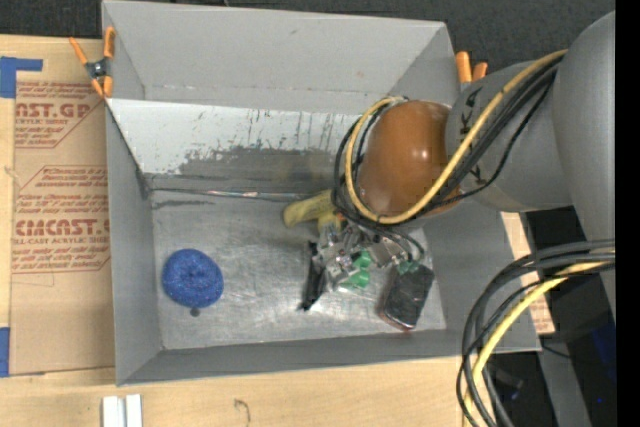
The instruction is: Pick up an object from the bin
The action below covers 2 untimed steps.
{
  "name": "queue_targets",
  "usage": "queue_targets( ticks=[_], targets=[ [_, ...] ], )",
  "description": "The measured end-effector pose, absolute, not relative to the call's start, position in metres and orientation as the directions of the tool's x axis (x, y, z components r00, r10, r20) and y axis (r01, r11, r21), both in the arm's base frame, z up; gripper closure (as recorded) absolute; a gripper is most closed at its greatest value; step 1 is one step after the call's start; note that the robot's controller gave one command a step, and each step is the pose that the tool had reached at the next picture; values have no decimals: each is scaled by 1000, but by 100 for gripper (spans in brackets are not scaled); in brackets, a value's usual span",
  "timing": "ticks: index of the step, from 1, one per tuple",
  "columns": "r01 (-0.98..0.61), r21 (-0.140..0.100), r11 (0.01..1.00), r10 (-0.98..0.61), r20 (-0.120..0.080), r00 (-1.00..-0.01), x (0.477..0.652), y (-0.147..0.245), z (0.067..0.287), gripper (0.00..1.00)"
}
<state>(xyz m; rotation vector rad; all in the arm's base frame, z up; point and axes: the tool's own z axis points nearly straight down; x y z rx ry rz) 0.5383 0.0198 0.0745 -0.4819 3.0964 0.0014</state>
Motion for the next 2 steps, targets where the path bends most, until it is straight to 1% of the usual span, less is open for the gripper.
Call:
queue_targets(
  ticks=[2],
  targets=[
    [-304, 1, 953, -304, -5, -953, 537, 20, 78, 100]
  ],
)
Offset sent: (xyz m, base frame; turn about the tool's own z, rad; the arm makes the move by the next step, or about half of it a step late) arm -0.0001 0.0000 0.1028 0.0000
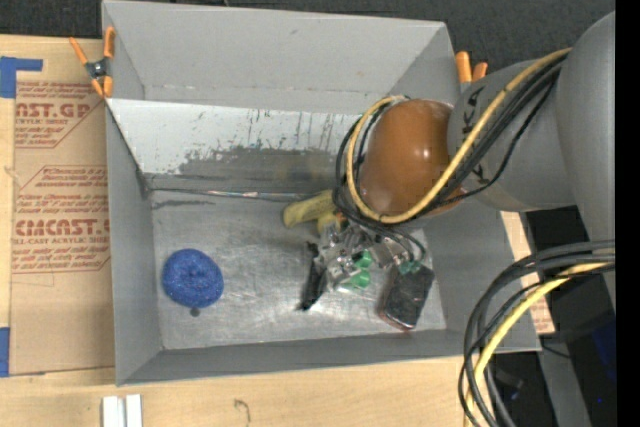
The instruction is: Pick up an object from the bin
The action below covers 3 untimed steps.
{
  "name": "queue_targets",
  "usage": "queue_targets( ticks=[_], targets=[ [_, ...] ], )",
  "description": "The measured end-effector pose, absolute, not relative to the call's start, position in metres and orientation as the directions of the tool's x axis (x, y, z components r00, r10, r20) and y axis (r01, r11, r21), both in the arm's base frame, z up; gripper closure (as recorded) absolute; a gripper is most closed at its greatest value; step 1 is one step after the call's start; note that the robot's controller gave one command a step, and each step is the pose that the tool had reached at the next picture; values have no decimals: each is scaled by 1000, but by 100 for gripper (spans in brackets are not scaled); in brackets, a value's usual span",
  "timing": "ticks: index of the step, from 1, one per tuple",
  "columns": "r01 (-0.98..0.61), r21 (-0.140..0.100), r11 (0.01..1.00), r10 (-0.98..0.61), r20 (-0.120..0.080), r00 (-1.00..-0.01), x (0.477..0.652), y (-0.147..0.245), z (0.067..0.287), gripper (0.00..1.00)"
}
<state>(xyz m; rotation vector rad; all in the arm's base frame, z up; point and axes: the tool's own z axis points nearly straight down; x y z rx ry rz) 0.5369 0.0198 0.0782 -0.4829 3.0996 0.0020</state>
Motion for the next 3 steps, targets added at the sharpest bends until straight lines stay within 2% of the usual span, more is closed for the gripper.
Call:
queue_targets(
  ticks=[1, 2, 3],
  targets=[
    [-304, 3, 953, -304, 7, -952, 534, 20, 97, 100],
    [-305, 1, 953, -305, 1, -953, 536, 20, 119, 100],
    [-305, 2, 952, -305, 3, -952, 535, 20, 137, 100]
  ],
)
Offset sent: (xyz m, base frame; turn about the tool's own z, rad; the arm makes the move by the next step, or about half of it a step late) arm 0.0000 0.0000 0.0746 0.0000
